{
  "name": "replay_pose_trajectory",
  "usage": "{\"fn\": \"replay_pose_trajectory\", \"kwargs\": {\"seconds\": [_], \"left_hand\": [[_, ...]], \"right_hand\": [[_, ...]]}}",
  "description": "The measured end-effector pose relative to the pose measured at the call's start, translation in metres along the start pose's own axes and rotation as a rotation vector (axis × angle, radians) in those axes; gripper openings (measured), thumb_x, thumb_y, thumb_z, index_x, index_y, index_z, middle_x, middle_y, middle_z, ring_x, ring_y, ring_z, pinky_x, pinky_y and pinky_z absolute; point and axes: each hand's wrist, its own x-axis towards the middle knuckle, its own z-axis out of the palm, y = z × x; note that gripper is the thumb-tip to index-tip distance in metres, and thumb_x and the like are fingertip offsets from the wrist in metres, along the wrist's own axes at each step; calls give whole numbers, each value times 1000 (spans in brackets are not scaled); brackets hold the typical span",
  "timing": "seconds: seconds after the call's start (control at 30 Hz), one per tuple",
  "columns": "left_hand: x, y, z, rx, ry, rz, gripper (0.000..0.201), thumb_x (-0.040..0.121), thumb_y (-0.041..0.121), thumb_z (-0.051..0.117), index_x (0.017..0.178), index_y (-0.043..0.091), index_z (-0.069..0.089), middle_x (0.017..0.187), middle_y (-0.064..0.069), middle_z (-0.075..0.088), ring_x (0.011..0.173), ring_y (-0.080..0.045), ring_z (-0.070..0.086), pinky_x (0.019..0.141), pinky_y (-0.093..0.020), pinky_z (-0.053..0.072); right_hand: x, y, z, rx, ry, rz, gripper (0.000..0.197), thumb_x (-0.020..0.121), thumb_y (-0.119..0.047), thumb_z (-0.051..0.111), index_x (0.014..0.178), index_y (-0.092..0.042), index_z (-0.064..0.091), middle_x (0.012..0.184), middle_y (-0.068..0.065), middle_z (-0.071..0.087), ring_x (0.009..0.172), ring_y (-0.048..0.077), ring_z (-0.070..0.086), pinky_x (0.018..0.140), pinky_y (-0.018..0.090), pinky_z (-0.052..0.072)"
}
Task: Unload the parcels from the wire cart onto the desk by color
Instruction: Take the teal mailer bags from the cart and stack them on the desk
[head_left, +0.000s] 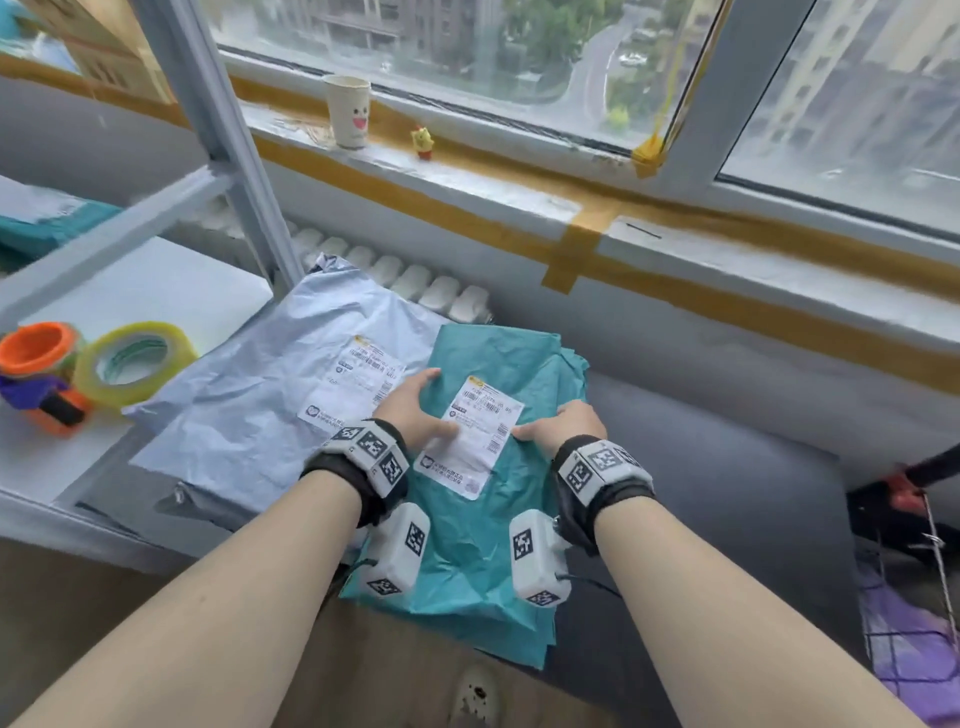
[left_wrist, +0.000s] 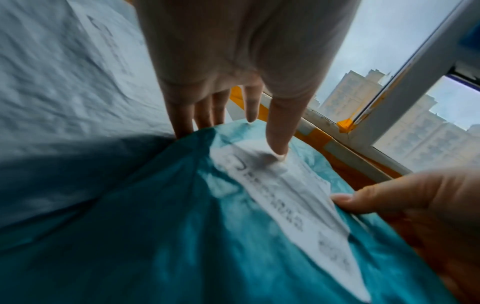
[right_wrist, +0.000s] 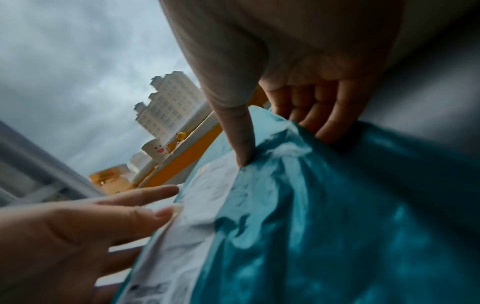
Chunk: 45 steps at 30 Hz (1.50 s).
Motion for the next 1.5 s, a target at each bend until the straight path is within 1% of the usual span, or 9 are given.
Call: {"fn": "replay_pose_trajectory", "kwargs": {"seconds": [0.27,0.43,0.73,0.9,1.03,1.13,1.27,1.4,1.5], "left_hand": [[7,8,-3,-18,-84,32,92,71,11,80,146,26,29,142,-5,45,122,-22,53,104,-40,42],[9,3,2,-63,-122,-18,95,74,14,78,149,24,20,137,-6,50,117,-24,55,102,-41,44],[3,33,-24,62,-14,105,71,84,27,67,145,16,31,143,-11,44,128,-24,46,104,-34,39],[-9,80,-23,121,-45,297,47,89,28,60,132,14,51,137,-9,51,125,-22,49,105,-34,39],[-31,120,18,114,-153,463,37,90,27,60,123,12,59,127,-8,59,117,-21,55,97,-29,43],[-51,141,62,112,-275,515,37,89,28,62,122,13,60,123,-4,62,112,-20,59,95,-27,44],[-86,167,123,149,-397,579,35,88,30,62,120,17,61,122,-3,63,109,-19,60,97,-31,46],[-123,191,180,185,-500,646,35,88,28,62,121,16,60,124,-6,62,112,-21,58,98,-31,45],[-152,209,224,218,-570,685,36,89,24,60,124,14,58,125,-7,60,108,-22,59,90,-25,45]], "right_hand": [[5,16,-9,67,8,126,45,69,-26,82,107,-8,65,112,9,66,99,26,62,86,32,50],[11,20,-6,134,8,98,25,70,-24,81,82,-14,62,102,7,68,97,27,64,91,42,52],[-15,12,-37,174,154,-37,23,82,-20,68,104,-15,67,111,3,64,109,22,58,90,26,42],[-43,18,-60,245,228,-106,14,80,-15,69,71,-22,61,86,0,63,91,21,59,80,27,44],[-75,43,-82,257,283,-129,22,80,-14,66,65,-27,58,77,-6,60,84,16,55,72,22,43],[-101,81,-102,258,341,-101,9,82,-12,64,83,-20,69,79,-8,60,82,12,54,59,16,39],[-134,144,-138,277,464,-17,15,82,-12,64,92,-17,73,84,-5,62,83,11,55,64,18,39],[-160,211,-169,329,570,79,13,80,-9,64,78,-20,71,78,-4,62,80,11,57,77,14,46],[-176,262,-191,362,616,134,17,80,-5,62,73,-18,70,68,-8,59,64,6,52,54,1,41]]}}
